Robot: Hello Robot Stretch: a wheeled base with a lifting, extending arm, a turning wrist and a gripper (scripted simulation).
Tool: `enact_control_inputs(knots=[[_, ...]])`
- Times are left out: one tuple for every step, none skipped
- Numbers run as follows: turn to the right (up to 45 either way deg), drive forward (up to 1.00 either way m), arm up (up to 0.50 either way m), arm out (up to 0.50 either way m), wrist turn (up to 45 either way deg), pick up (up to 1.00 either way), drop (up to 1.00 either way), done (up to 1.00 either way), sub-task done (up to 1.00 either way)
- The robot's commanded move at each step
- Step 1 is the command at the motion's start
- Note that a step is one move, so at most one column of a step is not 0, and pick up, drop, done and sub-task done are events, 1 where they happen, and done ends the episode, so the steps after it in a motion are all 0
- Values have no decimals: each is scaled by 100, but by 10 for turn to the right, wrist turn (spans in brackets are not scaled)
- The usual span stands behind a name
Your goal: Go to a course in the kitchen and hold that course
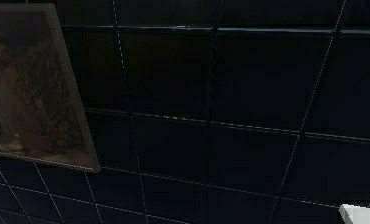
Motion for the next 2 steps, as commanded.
enact_control_inputs(knots=[[0,0,0,0,450,0,0,0,0],[0,0,0,0,450,0,0,0,0]])
